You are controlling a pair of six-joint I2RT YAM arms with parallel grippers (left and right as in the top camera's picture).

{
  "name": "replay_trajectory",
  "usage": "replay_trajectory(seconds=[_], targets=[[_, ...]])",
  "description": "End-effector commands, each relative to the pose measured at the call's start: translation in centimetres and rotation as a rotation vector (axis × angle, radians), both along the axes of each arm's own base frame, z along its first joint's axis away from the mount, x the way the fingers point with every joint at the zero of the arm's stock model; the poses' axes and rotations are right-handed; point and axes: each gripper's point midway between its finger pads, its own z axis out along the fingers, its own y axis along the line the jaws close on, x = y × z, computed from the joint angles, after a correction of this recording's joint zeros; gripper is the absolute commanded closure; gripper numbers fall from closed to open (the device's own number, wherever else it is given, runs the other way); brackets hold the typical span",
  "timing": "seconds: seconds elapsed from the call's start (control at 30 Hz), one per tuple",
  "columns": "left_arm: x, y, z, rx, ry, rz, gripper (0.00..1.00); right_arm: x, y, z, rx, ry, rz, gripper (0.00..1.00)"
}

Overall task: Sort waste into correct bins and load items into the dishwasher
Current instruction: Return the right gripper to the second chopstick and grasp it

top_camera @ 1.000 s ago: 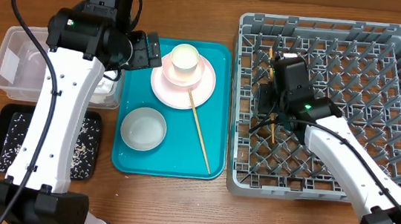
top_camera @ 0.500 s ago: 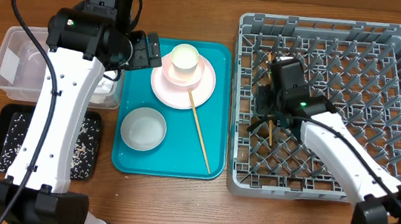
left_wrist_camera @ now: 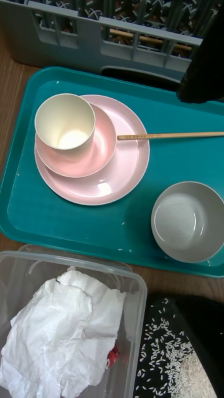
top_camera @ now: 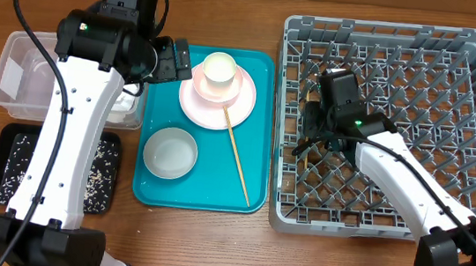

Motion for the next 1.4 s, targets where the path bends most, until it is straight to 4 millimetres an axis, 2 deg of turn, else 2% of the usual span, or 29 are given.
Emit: replay_trajectory(seconds=[0.0,0.13,0.27,0.43,0.53,0.6,0.83,1.2,1.37], targets=[[0.1,-0.1,0.5,-0.002,-0.017,-0.005,0.0,0.3,-0.1,0.3,-0.002,-0.012,-0.008,0.62],[0.1,-0.1,0.5,-0.002,-0.017,-0.005,0.0,0.1,1.0,0.6,0.053,-0.005,0.027,0.6],[0.2,-0.1,0.5,-0.002,-0.017,-0.005,0.0,0.0,2.2,1.9,0.126,-0.023,0.055,0.6],[0.1,-0.1,0.5,-0.002,-0.017,-0.005,0.0,-0.6,7.1,5.9,0.415,-0.056,0.186,0.6],[0.1,-0.1,0.5,-0.002,-0.017,-0.005,0.0,-1.8,10.9,8.5,0.671,-0.002,0.261,0.61],[0.2,-0.1,0.5,-0.002,-0.017,-0.005,0.0,-2.5,12.1,9.0,0.722,0.02,0.277,0.61],[0.2,-0.1,0.5,-0.002,-0.017,-0.005,0.0,-4.6,15.6,7.9,0.624,0.011,0.31,0.61],[0.1,-0.1,0.5,-0.002,-0.017,-0.005,0.0,-5.1,17.0,6.1,0.296,-0.182,0.199,0.61],[0.1,-0.1,0.5,-0.002,-0.017,-0.005,0.0,-5.4,17.5,3.9,0.228,-0.168,0.196,0.6]])
